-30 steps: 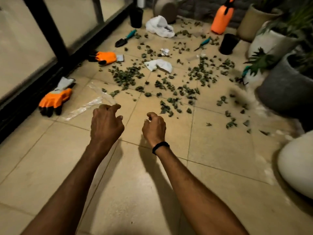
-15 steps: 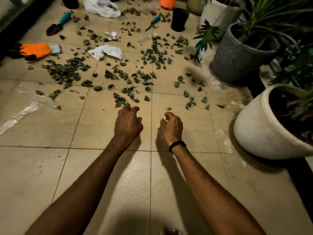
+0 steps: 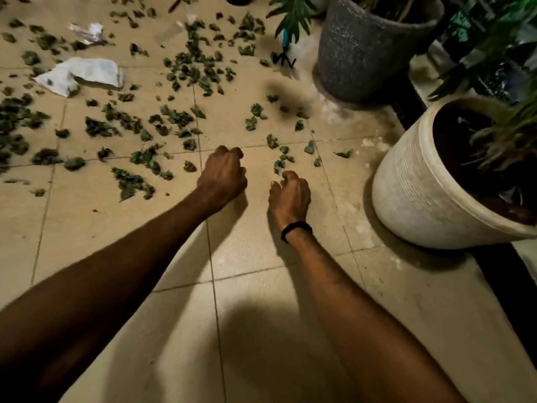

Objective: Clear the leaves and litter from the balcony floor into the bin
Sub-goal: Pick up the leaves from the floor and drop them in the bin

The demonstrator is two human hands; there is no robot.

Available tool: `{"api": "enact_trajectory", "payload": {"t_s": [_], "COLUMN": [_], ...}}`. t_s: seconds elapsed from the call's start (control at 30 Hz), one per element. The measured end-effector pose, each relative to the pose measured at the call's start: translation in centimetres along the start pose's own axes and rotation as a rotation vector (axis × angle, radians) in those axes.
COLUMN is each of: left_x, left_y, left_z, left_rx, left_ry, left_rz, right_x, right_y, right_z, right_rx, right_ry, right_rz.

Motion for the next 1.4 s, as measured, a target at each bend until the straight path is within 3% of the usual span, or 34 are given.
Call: {"api": "enact_trajectory", "payload": {"t_s": [0.13, 0.37, 0.6, 0.7, 0.9, 1.07, 1.23, 1.33, 1.4], "left_x": [2.7, 5.5, 4.9, 5.1, 6.2, 7.7, 7.8, 8.4, 8.7], "left_y": [3.8, 8.6, 9.3, 9.9, 11.2, 12.4, 12.5, 12.1, 11.5], "left_z": [2.7, 3.1, 5.0, 6.2, 5.4, 5.7, 6.3, 6.2, 5.9], "left_rx": [0.016, -0.007, 0.156, 0.237, 0.159, 0.08, 0.159, 0.261, 0.317], "left_ry": [-0.024, 0.017, 0.207, 0.284, 0.206, 0.126, 0.161, 0.145, 0.129], "left_rz": [-0.064, -0.187, -0.419, -0.435, -0.44, -0.492, -0.534, -0.579, -0.523], "right_x": [0.8, 2.9, 1.7, 1.9, 1.4, -3.1, -7.0, -6.0, -4.3], "right_y": [2.6, 5.5, 5.1, 5.7, 7.7, 12.1, 12.9, 12.4, 12.1], "right_z": [0.7, 0.2, 1.1, 0.7, -0.6, 1.2, 3.0, 3.2, 2.9], "right_rx": [0.035, -0.057, 0.105, 0.172, 0.244, 0.369, 0.391, 0.341, 0.273], "right_ry": [0.046, -0.06, 0.099, 0.132, 0.099, 0.122, -0.004, -0.001, -0.041], "right_rz": [0.042, 0.089, 0.148, 0.185, 0.104, 0.046, -0.01, -0.041, -0.051]}}
Point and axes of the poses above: each hand's wrist, its own y-axis towards the middle knuckle, its own x-axis out of the palm, z = x × y, the point moved 6 cm from there along y, towards the middle knuckle, and after that the axes turned 2 degrees about z, right-handed, at the moved point
